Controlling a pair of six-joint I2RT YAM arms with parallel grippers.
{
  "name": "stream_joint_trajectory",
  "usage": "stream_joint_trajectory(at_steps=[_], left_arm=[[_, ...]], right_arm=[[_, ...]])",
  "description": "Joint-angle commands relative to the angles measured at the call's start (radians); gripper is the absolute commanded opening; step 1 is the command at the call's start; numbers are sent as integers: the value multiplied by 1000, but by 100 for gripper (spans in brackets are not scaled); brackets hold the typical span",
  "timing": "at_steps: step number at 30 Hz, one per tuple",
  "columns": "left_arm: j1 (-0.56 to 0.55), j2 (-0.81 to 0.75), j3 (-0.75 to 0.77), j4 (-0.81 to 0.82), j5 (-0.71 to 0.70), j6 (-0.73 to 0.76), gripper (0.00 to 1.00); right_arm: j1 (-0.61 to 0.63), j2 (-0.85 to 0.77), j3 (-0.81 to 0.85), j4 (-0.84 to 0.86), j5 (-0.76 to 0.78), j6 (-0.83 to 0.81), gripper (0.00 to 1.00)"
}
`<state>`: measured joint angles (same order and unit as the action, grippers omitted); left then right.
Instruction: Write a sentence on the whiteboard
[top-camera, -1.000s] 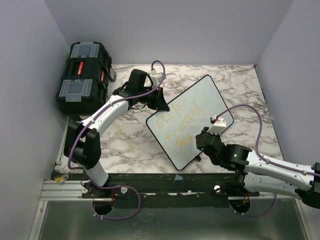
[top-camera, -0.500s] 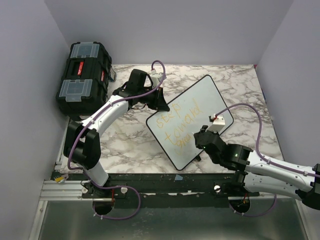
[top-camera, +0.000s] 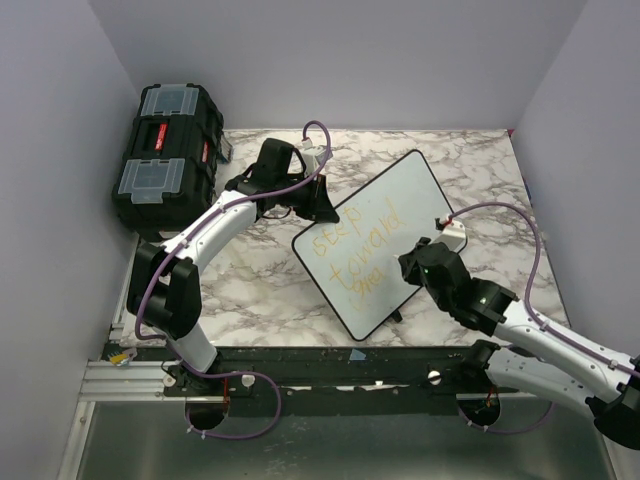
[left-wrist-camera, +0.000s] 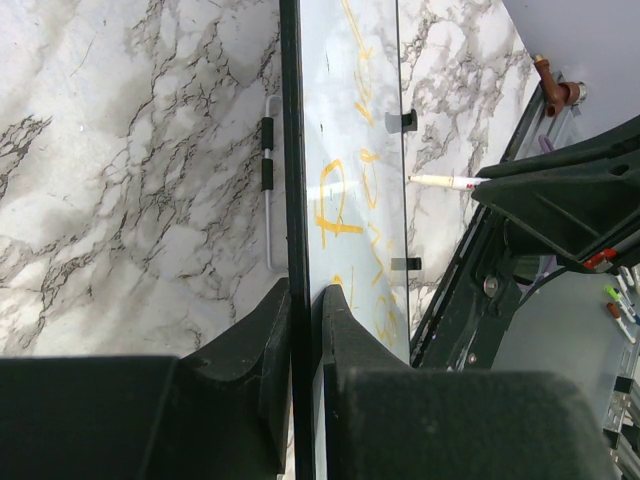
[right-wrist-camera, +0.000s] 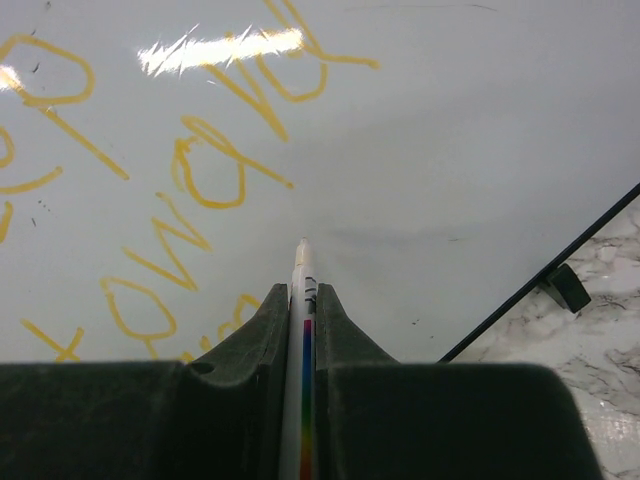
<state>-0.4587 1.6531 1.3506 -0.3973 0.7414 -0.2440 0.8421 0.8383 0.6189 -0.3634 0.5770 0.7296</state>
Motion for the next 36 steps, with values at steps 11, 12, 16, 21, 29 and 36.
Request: stream_joint_trajectory(at_steps=[11, 12, 16, 21, 29, 36], left_arm=[[-35, -6, -24, -32, -31, 114, 0], [-35, -4, -22, -32, -31, 114, 0], [-34, 0, -19, -32, -30, 113, 0], [-34, 1, -19, -32, -30, 114, 0], [-34, 2, -18, -34, -29, 113, 0], [-33, 2, -18, -33, -28, 114, 0]], right_arm=[[-6, 17, -25, 65, -122, -89, 1], [-6, 22, -24, 71, -129, -93, 1], [-6, 40, -31, 96, -175, -103, 1], [-6, 56, -48, 120, -191, -98, 1], [-6, 75, -55, 105, -121, -73, 1], [-6, 71, -43, 63, -21, -72, 1]])
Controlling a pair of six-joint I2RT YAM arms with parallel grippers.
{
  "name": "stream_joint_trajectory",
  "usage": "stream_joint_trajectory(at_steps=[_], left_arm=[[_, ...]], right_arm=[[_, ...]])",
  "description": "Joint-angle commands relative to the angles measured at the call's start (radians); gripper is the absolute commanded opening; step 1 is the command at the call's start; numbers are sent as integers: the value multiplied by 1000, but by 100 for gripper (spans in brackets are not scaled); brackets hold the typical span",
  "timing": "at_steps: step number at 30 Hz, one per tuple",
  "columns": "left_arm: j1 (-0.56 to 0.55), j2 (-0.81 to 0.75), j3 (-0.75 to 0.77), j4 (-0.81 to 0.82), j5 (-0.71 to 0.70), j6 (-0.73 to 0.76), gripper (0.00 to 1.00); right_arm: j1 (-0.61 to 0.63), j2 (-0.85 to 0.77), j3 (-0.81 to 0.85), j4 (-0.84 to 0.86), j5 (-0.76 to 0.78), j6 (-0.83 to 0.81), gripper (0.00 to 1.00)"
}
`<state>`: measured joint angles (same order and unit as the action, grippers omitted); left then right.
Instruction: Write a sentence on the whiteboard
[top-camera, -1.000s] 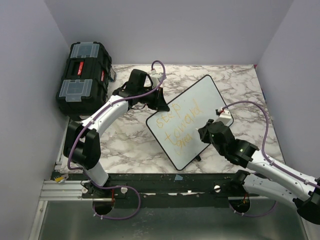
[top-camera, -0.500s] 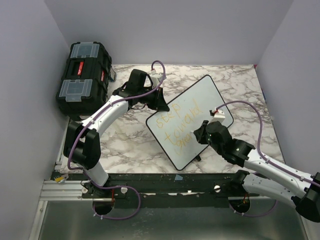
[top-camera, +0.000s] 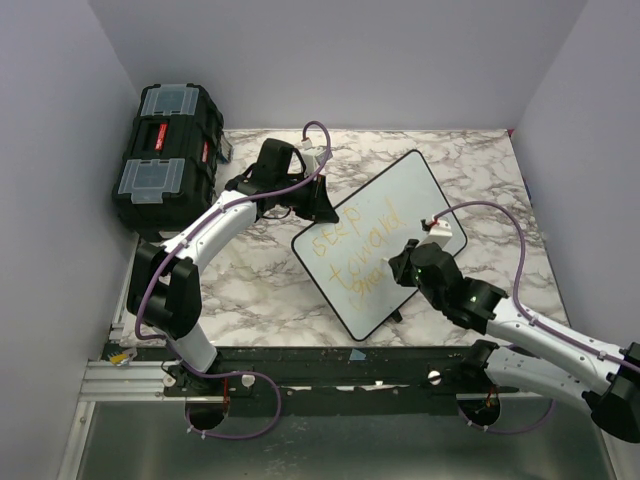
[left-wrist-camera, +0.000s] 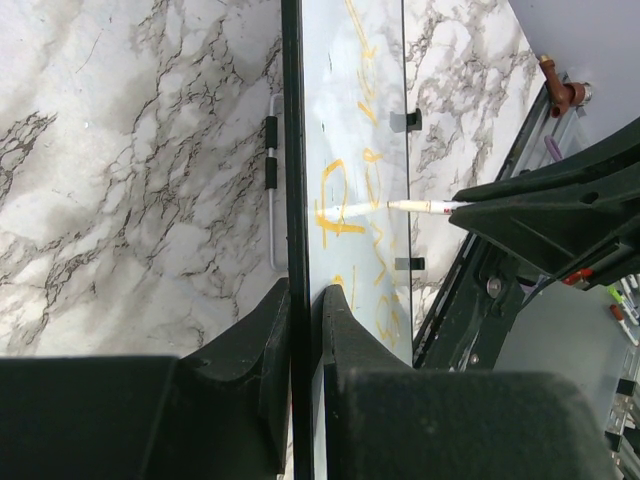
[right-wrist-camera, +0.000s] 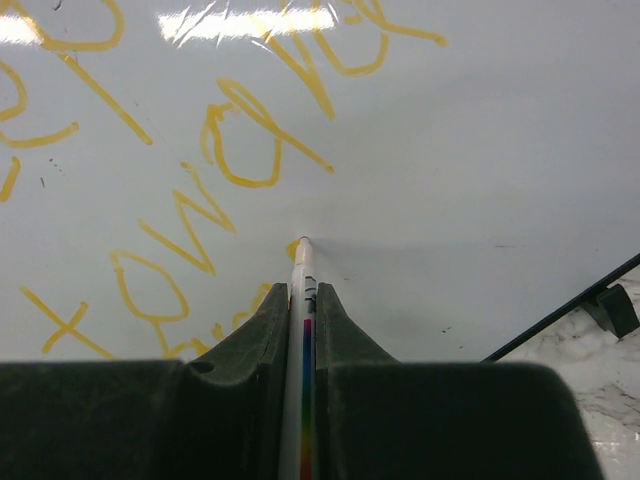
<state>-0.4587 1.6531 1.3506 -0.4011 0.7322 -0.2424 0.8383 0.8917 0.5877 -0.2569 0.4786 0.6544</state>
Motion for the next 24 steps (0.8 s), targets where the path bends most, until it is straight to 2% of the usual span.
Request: stream_joint_trajectory(at_steps=[1, 8, 15, 24], left_arm=[[-34, 2, -18, -28, -20, 112, 0], [-33, 0, -20, -28, -21, 112, 0], [-33, -4, -22, -28, -21, 111, 0], [-33, -10, -27, -26, -21, 109, 0]], right_arm=[[-2, 20, -10, -45, 88, 3, 1], [-2, 31, 14, -48, 124, -11, 1], [-2, -24, 39, -66, 122, -57, 1], [-2, -30, 53, -31, 24, -53, 1]])
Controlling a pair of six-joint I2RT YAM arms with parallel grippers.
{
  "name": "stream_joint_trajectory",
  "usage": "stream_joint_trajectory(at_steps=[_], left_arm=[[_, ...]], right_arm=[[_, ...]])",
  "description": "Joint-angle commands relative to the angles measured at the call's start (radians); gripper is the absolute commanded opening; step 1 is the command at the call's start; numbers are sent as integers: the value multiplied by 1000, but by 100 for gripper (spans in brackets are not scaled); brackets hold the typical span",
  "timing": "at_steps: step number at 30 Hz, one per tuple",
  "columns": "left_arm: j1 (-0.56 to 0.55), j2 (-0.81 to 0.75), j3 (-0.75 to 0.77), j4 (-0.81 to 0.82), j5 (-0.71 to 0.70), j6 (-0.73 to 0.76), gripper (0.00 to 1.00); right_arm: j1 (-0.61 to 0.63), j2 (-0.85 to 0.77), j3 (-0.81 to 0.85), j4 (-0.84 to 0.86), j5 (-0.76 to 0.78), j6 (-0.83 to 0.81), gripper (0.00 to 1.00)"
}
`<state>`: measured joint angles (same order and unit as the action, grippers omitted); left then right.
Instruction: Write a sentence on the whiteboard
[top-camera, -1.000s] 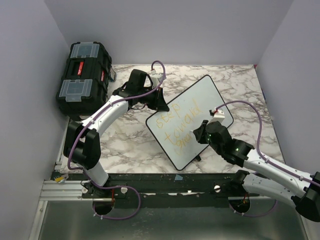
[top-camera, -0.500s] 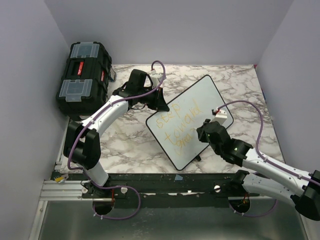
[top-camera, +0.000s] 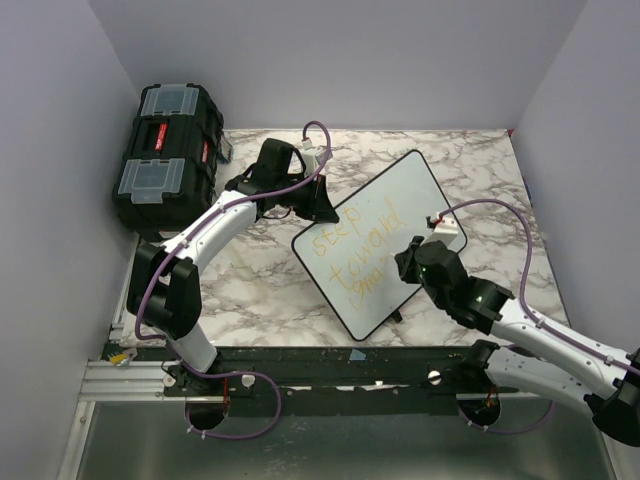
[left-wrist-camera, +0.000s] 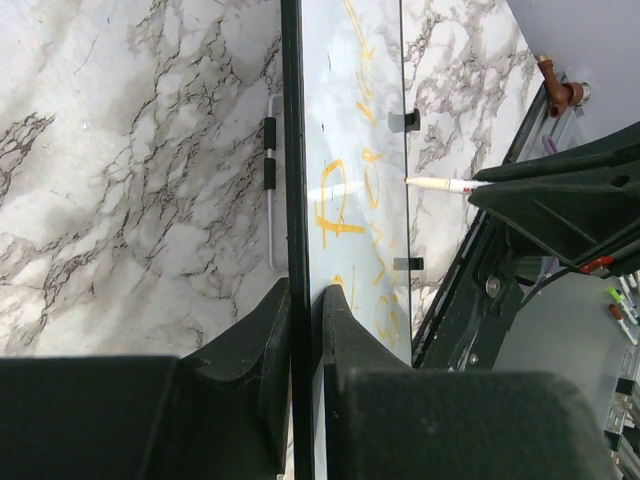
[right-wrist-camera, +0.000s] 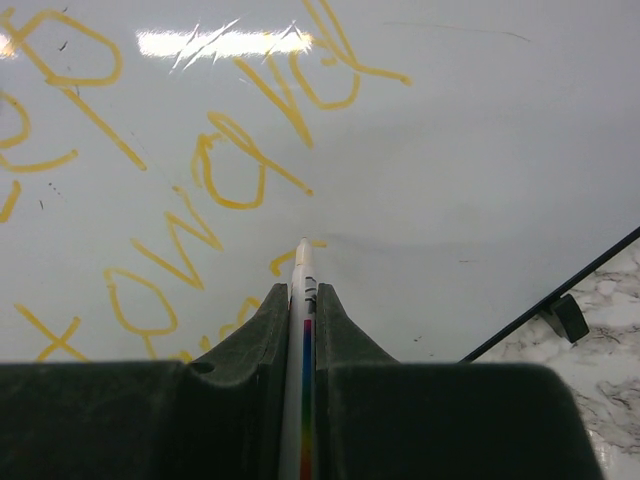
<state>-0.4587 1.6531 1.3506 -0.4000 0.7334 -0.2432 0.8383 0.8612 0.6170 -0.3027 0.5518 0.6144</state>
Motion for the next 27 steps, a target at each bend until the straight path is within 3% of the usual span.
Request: stream_joint_trajectory(at_steps=[1, 27], left_arm=[[-34, -12, -29, -27, -23, 111, 0], [-33, -21, -33, -26, -22, 113, 0]], right_arm=[[-2, 7, 23, 24, -54, -14, 1], [-2, 110, 54, 81, -49, -38, 1]])
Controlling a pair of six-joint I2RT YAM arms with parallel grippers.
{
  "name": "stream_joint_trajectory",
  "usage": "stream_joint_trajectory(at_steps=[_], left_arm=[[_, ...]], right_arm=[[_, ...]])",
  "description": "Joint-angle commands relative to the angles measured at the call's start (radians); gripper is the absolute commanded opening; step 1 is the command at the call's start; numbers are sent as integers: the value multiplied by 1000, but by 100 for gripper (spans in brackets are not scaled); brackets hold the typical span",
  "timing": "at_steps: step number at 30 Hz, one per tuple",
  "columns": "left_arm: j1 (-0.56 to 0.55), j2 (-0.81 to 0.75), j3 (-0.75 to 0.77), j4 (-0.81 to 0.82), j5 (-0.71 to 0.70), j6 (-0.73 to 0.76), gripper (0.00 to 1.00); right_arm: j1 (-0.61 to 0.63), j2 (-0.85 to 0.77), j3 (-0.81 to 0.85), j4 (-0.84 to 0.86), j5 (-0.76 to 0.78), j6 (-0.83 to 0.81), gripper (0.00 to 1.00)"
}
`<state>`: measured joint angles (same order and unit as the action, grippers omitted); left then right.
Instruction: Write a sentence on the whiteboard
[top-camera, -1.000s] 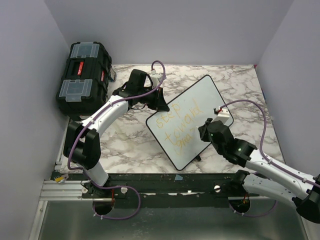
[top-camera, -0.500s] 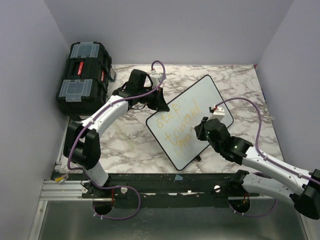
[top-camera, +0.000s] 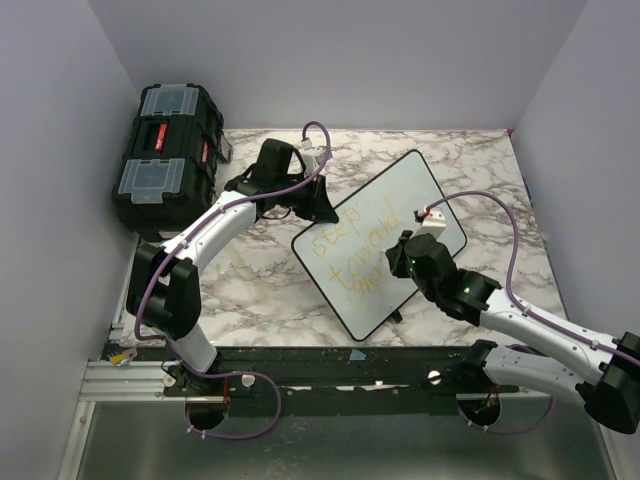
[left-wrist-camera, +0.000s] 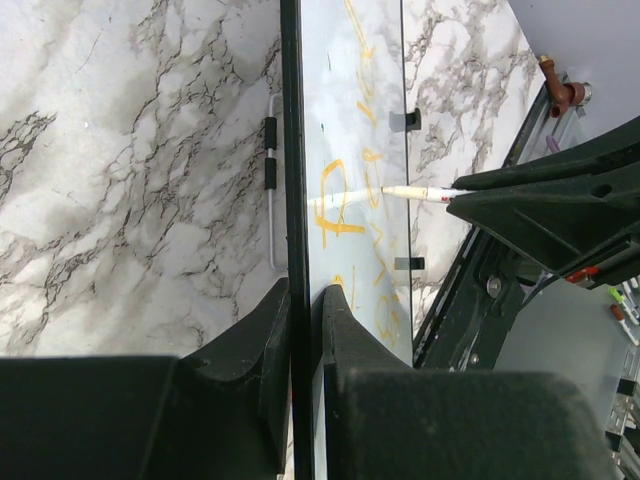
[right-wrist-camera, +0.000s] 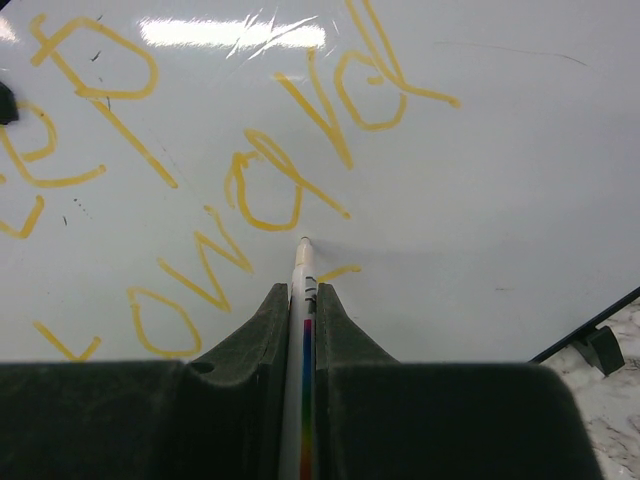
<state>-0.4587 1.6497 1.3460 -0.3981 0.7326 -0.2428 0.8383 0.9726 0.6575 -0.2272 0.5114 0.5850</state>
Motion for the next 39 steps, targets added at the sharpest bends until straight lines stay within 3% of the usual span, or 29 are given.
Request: stream_joint_trajectory(at_steps=[1, 26, 39], left_arm=[[-33, -18, -28, -28, -22, 112, 0], [-34, -22, -27, -27, -21, 108, 0], [-33, -28, -32, -27, -25, 108, 0]], right_arm=[[-2, -6, 9, -2, -13, -8, 1], [-1, -57, -51, -240, -89, 131, 1], [-2, -26, -24, -281, 25, 184, 1]])
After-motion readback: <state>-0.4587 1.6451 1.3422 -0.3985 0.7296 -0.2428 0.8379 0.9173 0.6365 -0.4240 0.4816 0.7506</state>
